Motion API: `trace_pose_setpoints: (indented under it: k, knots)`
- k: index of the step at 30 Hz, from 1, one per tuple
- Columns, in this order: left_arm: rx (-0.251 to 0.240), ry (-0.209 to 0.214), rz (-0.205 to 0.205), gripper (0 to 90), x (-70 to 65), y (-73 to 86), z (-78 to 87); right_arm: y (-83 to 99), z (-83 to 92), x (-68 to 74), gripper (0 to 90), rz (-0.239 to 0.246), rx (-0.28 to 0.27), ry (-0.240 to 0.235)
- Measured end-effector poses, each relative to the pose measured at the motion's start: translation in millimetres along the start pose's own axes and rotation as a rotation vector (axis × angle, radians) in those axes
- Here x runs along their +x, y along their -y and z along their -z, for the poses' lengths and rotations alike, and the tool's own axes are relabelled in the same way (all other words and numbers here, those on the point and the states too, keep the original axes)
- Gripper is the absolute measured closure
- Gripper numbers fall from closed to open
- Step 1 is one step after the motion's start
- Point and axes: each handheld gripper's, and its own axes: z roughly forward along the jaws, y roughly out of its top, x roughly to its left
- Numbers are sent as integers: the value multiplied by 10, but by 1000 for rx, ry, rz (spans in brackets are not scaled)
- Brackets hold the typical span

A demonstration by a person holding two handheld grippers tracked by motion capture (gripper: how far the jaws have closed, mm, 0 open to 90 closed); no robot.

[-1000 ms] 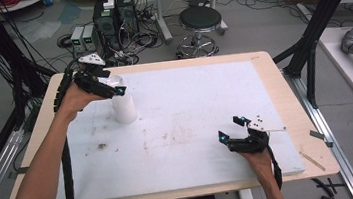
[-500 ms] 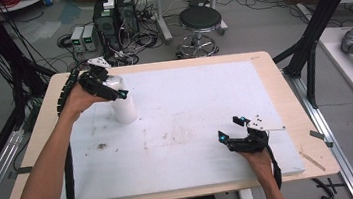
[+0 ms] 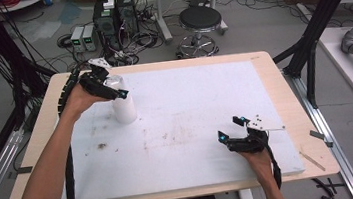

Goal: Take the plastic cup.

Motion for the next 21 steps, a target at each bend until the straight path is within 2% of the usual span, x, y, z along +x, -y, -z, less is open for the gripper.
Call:
trace_pose_setpoints:
  k: [7,13,15,19,21]
  knots:
    - [11,-7,-9,343,-22,-8,19,-1,-2,1,149,0,1,2]
    - [1,-12,-8,343,-27,-37,47,0,-1,2,149,3,0,2]
    - [-25,-16,-6,346,-29,-80,99,0,0,2,149,1,-1,2]
    - [-28,-23,-8,353,-37,-182,228,-2,-5,-5,149,-4,2,-1]
    - [-53,-29,-17,354,-56,-271,339,-2,-5,-4,149,-3,3,-1]
